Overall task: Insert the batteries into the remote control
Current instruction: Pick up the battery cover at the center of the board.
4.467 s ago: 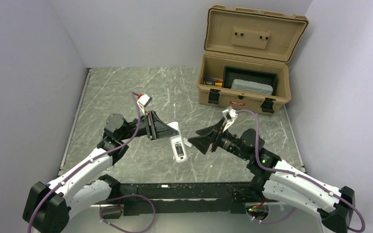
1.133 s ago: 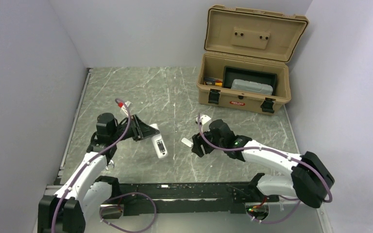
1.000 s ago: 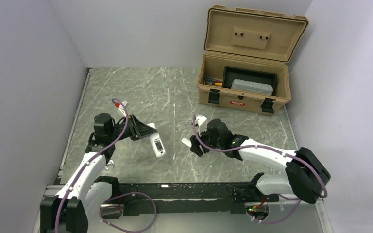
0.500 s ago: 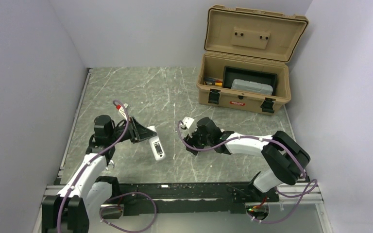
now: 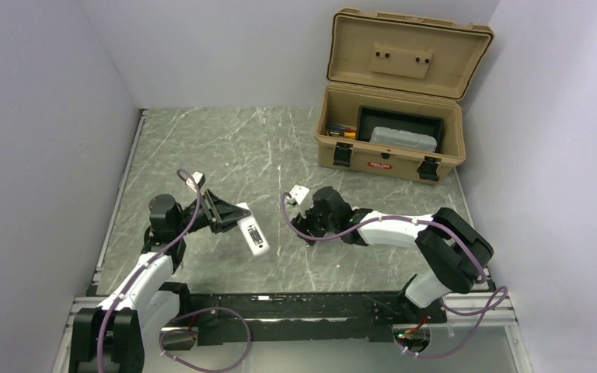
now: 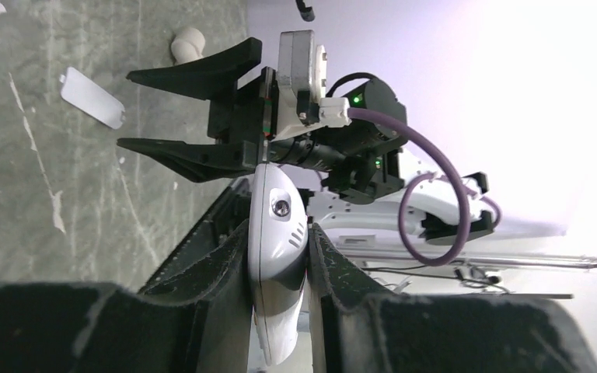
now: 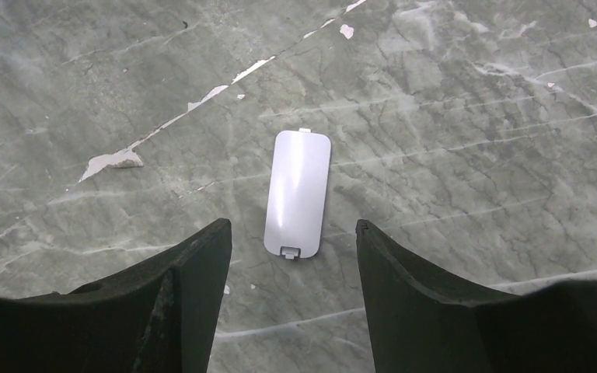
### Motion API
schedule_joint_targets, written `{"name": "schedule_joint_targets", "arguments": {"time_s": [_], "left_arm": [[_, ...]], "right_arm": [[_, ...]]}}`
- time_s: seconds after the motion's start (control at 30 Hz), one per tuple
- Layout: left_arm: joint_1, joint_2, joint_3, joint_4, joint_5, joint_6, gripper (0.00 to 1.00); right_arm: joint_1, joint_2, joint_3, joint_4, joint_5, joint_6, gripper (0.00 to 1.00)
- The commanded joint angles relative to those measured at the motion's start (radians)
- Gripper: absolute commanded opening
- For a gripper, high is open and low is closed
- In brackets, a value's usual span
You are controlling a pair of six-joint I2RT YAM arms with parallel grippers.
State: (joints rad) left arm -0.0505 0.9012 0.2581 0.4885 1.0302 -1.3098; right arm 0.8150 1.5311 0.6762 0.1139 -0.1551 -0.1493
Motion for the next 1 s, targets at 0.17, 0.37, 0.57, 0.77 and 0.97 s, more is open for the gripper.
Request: {"name": "schedule_joint_targets", "arguments": {"time_s": [0.17,0.37,0.57,0.77,0.97], "left_arm": [[0.006,-0.059,-0.034,0.136,-0.030,-0.321,0.00],[0.005,-0.057,-0.079,0.264,-0.022,-0.483,0.00],[0.006,0.017,-0.147,0.573,-0.023,-0.706,0.00],[0.006,0.031,-0.158,0.650,-0.024,-0.776,0.00],[0.005,-0.016,-0.139,0.513,-0.024,-0.720,0.00]], "right_arm": [[0.006,0.004,0.026,0.037,0.003,-0.003,0.62],[0.006,0.002,0.019,0.045,0.000,0.005,0.62],[0.006,0.004,0.022,0.046,-0.002,0.008,0.62],[0.006,0.008,0.019,0.043,-0.012,0.003,0.61],[0.015,0.011,0.024,0.019,0.005,-0.022,0.61]]}}
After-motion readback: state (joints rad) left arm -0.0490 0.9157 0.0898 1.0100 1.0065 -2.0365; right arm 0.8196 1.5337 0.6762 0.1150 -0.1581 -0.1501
